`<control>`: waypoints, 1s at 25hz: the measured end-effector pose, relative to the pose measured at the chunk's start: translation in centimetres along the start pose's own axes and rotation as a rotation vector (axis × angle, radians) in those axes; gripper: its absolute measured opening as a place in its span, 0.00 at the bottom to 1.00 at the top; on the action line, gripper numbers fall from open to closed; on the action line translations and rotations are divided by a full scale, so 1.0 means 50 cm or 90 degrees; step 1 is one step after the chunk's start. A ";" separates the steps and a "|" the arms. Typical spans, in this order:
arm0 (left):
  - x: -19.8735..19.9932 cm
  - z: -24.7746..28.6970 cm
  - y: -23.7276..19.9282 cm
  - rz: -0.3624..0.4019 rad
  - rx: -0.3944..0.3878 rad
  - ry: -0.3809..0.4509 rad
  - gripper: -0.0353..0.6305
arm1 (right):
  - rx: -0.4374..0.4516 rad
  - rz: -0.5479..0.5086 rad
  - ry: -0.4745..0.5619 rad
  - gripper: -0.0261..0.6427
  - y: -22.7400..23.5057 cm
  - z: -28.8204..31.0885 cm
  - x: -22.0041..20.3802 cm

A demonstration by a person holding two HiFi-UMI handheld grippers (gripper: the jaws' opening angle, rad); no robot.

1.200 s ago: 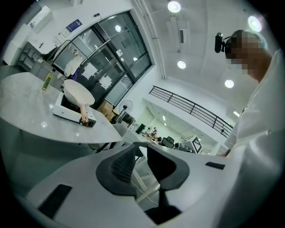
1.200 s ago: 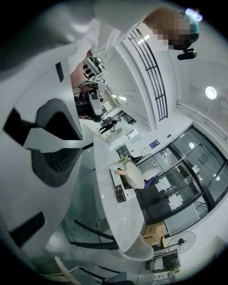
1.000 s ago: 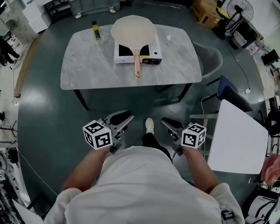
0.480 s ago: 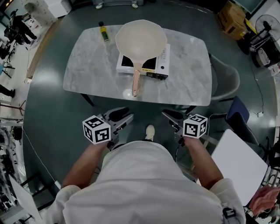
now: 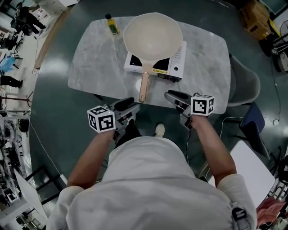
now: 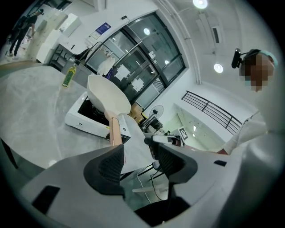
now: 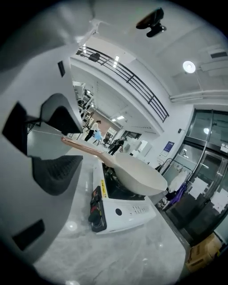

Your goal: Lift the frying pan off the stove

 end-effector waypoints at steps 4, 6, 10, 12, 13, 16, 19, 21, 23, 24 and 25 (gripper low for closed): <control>0.011 0.031 -0.049 -0.031 -0.026 -0.018 0.43 | 0.024 0.043 0.000 0.35 0.021 0.063 0.044; 0.018 0.045 -0.077 -0.051 -0.036 -0.027 0.44 | 0.032 0.065 -0.002 0.37 0.033 0.103 0.064; 0.021 0.069 -0.120 -0.087 -0.056 -0.038 0.46 | 0.042 0.108 -0.011 0.42 0.060 0.171 0.091; 0.022 0.082 -0.136 -0.100 -0.068 -0.046 0.47 | 0.043 0.124 -0.013 0.45 0.076 0.198 0.103; 0.020 0.089 -0.144 -0.109 -0.075 -0.050 0.47 | 0.046 0.132 -0.015 0.45 0.083 0.211 0.108; 0.012 0.113 -0.160 -0.128 -0.099 -0.068 0.47 | 0.064 0.163 -0.025 0.49 0.096 0.246 0.121; 0.010 0.136 -0.164 -0.134 -0.127 -0.082 0.47 | 0.089 0.167 -0.027 0.50 0.095 0.274 0.138; 0.010 0.147 -0.168 -0.143 -0.141 -0.087 0.47 | 0.109 0.172 -0.033 0.50 0.088 0.289 0.144; 0.010 0.155 -0.173 -0.151 -0.152 -0.091 0.47 | 0.117 0.176 -0.043 0.50 0.083 0.301 0.146; 0.010 0.159 -0.174 -0.155 -0.157 -0.093 0.47 | 0.116 0.179 -0.047 0.50 0.082 0.306 0.146; 0.009 0.162 -0.175 -0.160 -0.161 -0.094 0.47 | 0.110 0.180 -0.051 0.50 0.083 0.309 0.146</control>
Point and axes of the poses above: the fingertips, and each gripper's own axes: z forward along the fingers, y to its right, x out of its top, the point moved 9 cm from there along -z, backward along the fingers, and after that the axes turned 7 degrees about -x, right-handed, at the moved point
